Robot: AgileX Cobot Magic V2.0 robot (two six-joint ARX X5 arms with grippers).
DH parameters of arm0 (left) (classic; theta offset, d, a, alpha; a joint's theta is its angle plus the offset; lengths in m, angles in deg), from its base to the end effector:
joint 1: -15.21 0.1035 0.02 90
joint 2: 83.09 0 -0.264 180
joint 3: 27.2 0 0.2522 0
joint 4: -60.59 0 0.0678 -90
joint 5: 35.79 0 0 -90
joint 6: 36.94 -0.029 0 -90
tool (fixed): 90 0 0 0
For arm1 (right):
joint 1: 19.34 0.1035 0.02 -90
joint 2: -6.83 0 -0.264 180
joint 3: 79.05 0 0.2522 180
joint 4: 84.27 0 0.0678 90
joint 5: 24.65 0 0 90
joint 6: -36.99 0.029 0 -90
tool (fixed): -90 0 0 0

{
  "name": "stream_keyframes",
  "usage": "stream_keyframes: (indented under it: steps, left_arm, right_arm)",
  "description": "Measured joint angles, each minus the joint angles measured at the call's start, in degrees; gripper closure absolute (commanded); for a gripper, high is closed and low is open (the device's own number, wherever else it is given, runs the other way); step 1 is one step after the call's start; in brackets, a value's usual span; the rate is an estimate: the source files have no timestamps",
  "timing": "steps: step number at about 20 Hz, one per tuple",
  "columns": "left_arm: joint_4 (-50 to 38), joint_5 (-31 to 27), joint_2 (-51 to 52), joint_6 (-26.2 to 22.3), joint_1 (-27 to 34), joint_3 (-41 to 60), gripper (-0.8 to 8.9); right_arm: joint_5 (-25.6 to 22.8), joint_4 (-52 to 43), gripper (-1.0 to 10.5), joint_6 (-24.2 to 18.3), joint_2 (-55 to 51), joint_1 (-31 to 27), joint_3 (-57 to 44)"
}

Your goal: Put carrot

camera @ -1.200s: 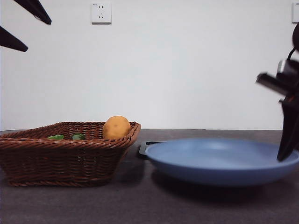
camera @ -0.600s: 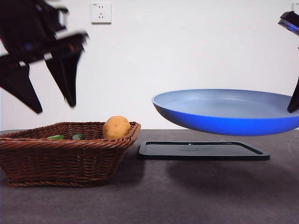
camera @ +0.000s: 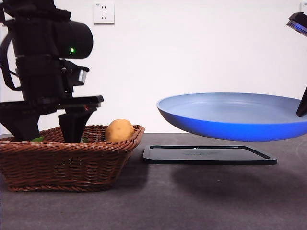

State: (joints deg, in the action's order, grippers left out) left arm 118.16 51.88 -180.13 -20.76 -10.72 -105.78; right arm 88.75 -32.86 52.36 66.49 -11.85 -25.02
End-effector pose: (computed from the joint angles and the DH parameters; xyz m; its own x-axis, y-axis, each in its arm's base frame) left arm 0.2838 -0.1367 0.1917 0.2347 -0.0689 -0.9696 0.1679 0.9854 -0.0294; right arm 0.1859 0.0361 0.2274 0.4433 0.4588 -0.7700 -0.1014 0.8792 0.4655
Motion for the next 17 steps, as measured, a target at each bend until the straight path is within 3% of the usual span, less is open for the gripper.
stream_keyframes:
  steps: [2,6,17]
  left_arm:
    - [0.0,0.1,-0.5,0.0,-0.1,0.0,4.79]
    - [0.1,0.0,-0.5,0.0,-0.1,0.0,6.65]
    - [7.2,0.6,5.3,-0.2,-0.1,-5.4,6.75]
  right_arm:
    - [0.0,0.0,9.4,0.0,0.0,0.0,0.0]
    - [0.0,0.0,9.4,0.0,0.0,0.0,0.0]
    - [0.0,-0.4,9.4,0.0,0.0,0.0,0.0]
